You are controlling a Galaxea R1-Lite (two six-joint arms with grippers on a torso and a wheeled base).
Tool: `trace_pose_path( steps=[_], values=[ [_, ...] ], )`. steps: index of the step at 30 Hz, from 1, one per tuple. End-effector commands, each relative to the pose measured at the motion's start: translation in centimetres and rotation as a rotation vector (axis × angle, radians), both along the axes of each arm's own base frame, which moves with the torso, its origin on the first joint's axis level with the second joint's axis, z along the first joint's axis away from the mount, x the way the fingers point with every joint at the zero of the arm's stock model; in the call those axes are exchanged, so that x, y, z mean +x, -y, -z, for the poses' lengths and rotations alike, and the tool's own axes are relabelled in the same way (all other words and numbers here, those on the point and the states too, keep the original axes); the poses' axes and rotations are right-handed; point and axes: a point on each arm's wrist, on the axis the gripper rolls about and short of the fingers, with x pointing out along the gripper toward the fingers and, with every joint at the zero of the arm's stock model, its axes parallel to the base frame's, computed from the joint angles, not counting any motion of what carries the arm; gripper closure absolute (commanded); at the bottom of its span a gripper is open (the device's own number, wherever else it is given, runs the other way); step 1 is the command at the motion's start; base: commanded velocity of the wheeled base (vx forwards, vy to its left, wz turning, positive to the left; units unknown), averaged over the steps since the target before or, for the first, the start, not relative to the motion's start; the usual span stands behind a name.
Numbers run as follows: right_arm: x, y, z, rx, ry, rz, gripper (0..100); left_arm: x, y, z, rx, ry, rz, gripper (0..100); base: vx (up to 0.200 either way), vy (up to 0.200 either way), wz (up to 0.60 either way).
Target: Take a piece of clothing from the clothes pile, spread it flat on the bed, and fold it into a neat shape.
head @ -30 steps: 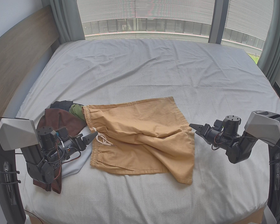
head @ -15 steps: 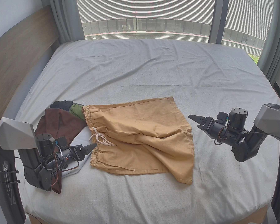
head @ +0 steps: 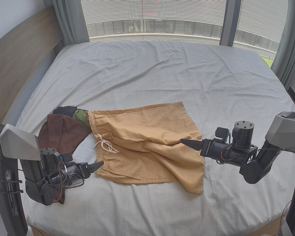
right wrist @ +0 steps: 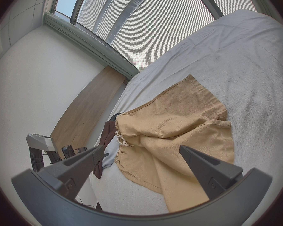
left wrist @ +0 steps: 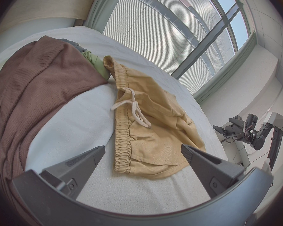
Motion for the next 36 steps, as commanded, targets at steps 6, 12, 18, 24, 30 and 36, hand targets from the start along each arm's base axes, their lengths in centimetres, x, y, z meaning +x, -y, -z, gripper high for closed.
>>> trace_pose_path(
  steps=[6, 12, 18, 24, 30, 36],
  values=[
    [-0.2, -0.2, -0.2, 0.000, 0.003, -0.008, 0, -0.2, 0.8, 1.8, 0.002, -0.059, 0.024, 0, 0.000, 0.000, 0.00],
    [-0.2, -0.2, -0.2, 0.000, 0.003, -0.008, 0, -0.1, 0.9, 2.7, 0.006, -0.080, 0.024, 0, 0.000, 0.000, 0.00],
    [-0.2, -0.3, -0.1, 0.000, 0.001, -0.008, 0, 0.4, 1.2, 3.7, 0.012, -0.088, 0.029, 0, 0.000, 0.000, 0.00],
    [-0.2, -0.3, -0.2, 0.003, 0.010, -0.008, 0, 0.6, 1.3, 4.1, 0.014, -0.090, 0.028, 0, 0.000, 0.000, 0.00],
    [-0.1, -0.3, -0.1, 0.008, 0.024, -0.008, 0, 0.6, 1.6, 4.3, 0.014, -0.094, 0.035, 0, 0.000, 0.000, 0.00],
    [-0.1, -0.3, -0.1, 0.008, 0.024, -0.008, 0, 1.0, 1.8, 4.7, 0.015, -0.089, 0.042, 0, 0.000, 0.000, 0.00]
  ],
)
